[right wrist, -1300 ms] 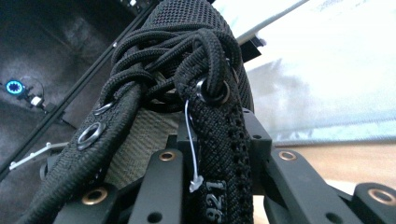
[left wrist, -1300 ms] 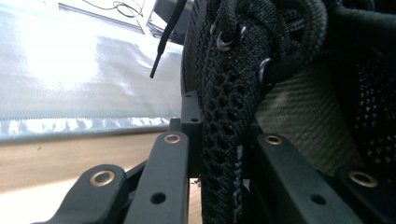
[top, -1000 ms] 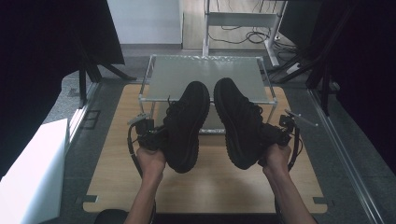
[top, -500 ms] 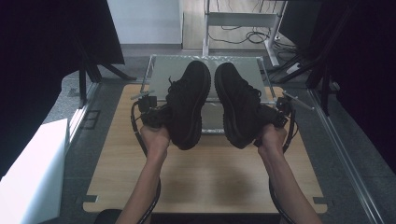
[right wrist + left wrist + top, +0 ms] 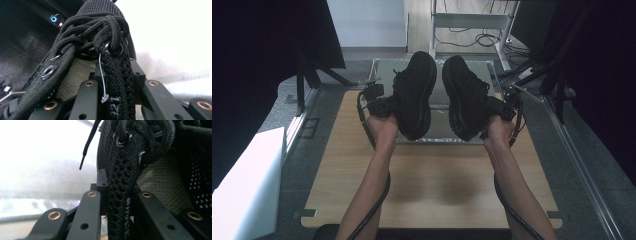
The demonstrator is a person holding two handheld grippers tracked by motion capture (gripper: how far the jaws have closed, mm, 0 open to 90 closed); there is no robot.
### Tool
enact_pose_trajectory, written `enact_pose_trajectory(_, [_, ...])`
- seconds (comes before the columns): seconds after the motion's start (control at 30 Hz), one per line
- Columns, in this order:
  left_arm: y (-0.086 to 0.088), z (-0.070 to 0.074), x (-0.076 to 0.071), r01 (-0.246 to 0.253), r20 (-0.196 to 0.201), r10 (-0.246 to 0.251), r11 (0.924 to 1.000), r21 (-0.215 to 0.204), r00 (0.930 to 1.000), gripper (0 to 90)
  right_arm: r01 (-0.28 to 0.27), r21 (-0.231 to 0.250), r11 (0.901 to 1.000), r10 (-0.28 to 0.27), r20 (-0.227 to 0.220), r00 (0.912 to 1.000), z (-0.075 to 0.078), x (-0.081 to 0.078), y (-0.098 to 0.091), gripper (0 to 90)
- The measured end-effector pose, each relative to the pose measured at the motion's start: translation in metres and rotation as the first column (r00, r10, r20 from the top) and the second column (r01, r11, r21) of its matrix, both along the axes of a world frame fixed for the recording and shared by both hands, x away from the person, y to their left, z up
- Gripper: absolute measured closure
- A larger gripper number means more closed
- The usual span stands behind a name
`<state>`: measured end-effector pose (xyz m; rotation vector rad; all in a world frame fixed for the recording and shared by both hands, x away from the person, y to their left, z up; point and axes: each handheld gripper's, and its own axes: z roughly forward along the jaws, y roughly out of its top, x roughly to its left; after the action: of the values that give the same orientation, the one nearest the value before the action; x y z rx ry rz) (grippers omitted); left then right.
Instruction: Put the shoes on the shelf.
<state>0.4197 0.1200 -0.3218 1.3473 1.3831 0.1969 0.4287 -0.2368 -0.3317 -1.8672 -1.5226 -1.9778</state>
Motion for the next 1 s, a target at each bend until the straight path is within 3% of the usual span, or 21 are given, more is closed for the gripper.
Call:
enact_pose_trajectory(0.33, [-0.005, 0.008, 0.031, -0.044, -0.026, 0.044, 0.9988, 0.023, 0.9987, 79.3, 0.043, -0.013, 0.9990, -0.043, -0.018, 0.9989, 0.007, 0.029, 0.003, 74.8])
enact_pose_trajectory(0.6, [-0.014, 0.014, 0.052, -0.075, -0.054, 0.080, 0.9937, 0.083, 0.9953, 79.2, 0.067, -0.057, 0.9961, -0.069, -0.023, 0.9974, 0.011, 0.049, 0.011, 74.8])
enact_pose_trajectory(0.87, [-0.025, 0.017, 0.071, -0.105, -0.080, 0.121, 0.9779, 0.180, 0.9893, 79.0, 0.101, -0.150, 0.9835, -0.107, -0.033, 0.9937, 0.012, 0.066, 0.018, 74.8])
enact_pose_trajectory(1.0, [-0.027, 0.020, 0.077, -0.115, -0.086, 0.135, 0.9713, 0.208, 0.9871, 78.8, 0.111, -0.191, 0.9754, -0.121, -0.044, 0.9917, 0.012, 0.075, 0.024, 74.6])
